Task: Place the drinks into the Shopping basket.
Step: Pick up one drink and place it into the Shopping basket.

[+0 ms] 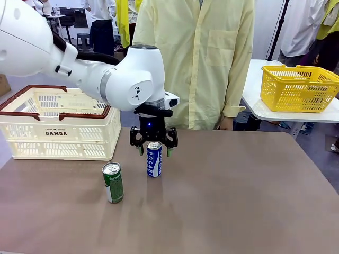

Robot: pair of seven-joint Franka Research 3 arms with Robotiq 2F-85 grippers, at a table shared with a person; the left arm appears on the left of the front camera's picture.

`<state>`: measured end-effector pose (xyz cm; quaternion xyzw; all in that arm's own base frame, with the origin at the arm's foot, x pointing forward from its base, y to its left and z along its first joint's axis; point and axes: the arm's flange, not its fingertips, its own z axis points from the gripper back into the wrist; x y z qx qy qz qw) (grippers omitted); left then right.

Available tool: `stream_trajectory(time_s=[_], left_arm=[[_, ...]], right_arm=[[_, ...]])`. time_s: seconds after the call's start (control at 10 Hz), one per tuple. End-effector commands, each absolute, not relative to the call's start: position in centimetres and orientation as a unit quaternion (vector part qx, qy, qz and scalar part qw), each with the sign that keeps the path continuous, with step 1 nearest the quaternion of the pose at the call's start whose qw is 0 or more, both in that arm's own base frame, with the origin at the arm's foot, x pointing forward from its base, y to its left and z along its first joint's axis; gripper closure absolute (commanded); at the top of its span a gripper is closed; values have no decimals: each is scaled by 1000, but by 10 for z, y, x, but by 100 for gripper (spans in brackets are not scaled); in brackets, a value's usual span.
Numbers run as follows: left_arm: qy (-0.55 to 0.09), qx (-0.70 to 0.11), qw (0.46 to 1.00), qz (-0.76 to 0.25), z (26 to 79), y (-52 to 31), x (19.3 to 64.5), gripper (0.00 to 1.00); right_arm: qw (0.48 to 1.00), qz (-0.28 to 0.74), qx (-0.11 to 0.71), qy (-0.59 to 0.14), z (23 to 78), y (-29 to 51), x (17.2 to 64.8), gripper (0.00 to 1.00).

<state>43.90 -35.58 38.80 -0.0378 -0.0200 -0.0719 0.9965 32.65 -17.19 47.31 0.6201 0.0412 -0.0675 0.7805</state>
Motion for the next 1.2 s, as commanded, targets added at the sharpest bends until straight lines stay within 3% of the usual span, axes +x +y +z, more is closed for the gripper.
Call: stream_trajectory(time_s=[0.0, 0.6, 0.8, 1.1], left_arm=[[-21, -15, 998, -53, 383, -360, 446, 0], [-30, -23, 998, -51, 375, -361, 450, 0], [-34, -22, 998, -51, 374, -362, 450, 98], [-44, -26, 998, -47, 374, -361, 451, 100]], right_arm=[[782, -64, 618, 44, 476, -173, 324, 0], [782, -64, 618, 44, 476, -173, 324, 0], [782, -64, 618, 44, 476, -173, 324, 0], [782, -64, 618, 44, 476, -173, 324, 0]])
